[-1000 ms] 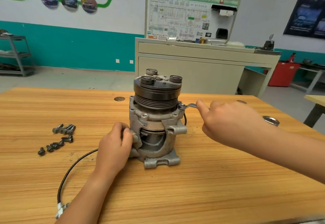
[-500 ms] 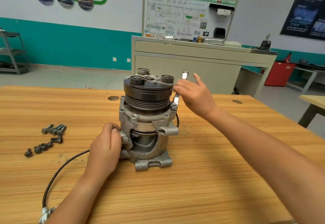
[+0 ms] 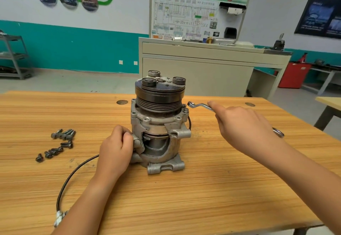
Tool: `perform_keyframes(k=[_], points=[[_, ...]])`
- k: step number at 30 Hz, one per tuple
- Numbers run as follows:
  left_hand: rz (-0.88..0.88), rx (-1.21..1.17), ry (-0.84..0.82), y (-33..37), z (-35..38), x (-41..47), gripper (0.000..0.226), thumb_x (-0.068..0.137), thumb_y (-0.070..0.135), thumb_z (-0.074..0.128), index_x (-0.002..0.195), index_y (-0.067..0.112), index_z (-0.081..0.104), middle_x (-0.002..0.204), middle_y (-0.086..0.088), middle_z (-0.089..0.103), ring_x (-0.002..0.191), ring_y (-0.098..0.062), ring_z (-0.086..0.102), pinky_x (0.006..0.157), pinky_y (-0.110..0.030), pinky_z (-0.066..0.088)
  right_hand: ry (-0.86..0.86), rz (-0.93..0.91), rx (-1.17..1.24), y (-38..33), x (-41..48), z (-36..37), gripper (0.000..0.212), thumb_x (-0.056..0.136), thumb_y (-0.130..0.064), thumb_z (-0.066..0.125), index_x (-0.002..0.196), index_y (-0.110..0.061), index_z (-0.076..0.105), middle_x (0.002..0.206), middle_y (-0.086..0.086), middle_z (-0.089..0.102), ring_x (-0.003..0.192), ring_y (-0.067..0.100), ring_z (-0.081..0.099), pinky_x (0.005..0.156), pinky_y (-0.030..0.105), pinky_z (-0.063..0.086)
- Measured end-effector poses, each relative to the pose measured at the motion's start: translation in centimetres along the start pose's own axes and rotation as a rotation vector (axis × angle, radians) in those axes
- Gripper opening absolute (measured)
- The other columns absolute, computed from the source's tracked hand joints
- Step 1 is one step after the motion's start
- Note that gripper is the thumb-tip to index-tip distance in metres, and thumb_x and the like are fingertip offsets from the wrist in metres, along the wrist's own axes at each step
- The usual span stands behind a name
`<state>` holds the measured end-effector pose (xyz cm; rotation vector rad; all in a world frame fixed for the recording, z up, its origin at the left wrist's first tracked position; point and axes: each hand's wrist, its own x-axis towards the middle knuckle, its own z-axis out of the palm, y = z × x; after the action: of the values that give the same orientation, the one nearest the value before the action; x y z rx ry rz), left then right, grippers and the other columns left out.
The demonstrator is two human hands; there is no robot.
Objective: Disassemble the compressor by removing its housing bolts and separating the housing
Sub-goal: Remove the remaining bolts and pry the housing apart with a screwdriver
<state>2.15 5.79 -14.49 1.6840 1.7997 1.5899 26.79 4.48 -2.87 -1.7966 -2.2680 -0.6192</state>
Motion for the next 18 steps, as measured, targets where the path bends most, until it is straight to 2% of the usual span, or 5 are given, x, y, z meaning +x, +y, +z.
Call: perform_keyframes(k=[4,10,12,15,18], points=[[-0.014,-0.02,-0.005,0.0,-0.2,0.2,0.02,0.088,0.013,0.044,0.071,0.019,0.051,0.062,0.002,0.056,0.059,-0.013,0.051,0.052,-0.03,0.035,-0.053,-0.017,-0.071,-1.5,0.5,-1.1,0.056,0.092,-0.004,0.037,0.14,-0.027,0.02,0.062,-0.004,0.033,0.054,0.016,0.033,0.042,0.028,0.024],[-0.002,-0.003,-0.012,0.1,-0.4,0.4,0.02,0.086,0.011,0.046,0.068,0.018,0.049,0.057,0.003,0.053,0.054,-0.011,0.047,0.051,-0.031,0.034,-0.155,-0.071,-0.287,-3.1,-0.4,-3.8,0.051,0.087,0.002,0.037,0.136,-0.009,0.027,0.06,0.0,0.033,0.047,0.015,0.028,0.038,0.027,0.022],[0.005,-0.002,-0.011,0.2,-0.4,0.3,0.02,0.086,0.011,0.046,0.068,0.018,0.049,0.056,0.003,0.052,0.054,-0.011,0.047,0.051,-0.031,0.034,-0.224,-0.085,-0.295,-4.0,-0.3,-3.8,0.058,0.087,0.003,0.037,0.141,-0.001,0.017,0.072,0.005,0.048,0.055,0.018,0.04,0.041,0.028,0.025],[0.008,-0.003,-0.011,0.2,-0.5,0.1,0.02,0.087,0.011,0.046,0.069,0.018,0.05,0.056,0.003,0.053,0.054,-0.012,0.047,0.051,-0.032,0.035,-0.28,-0.082,-0.287,-5.0,0.2,-3.5,0.063,0.089,0.004,0.039,0.143,0.006,0.006,0.114,0.014,0.057,0.093,0.03,0.058,0.055,0.031,0.034],[0.006,-0.013,-0.014,0.2,-0.5,0.1,0.02,0.088,0.011,0.046,0.069,0.018,0.051,0.056,0.003,0.053,0.052,-0.01,0.046,0.051,-0.031,0.035,-0.282,-0.102,-0.316,-5.1,0.2,-3.2,0.062,0.089,0.005,0.038,0.143,0.007,0.006,0.113,0.015,0.057,0.091,0.03,0.059,0.05,0.029,0.032]])
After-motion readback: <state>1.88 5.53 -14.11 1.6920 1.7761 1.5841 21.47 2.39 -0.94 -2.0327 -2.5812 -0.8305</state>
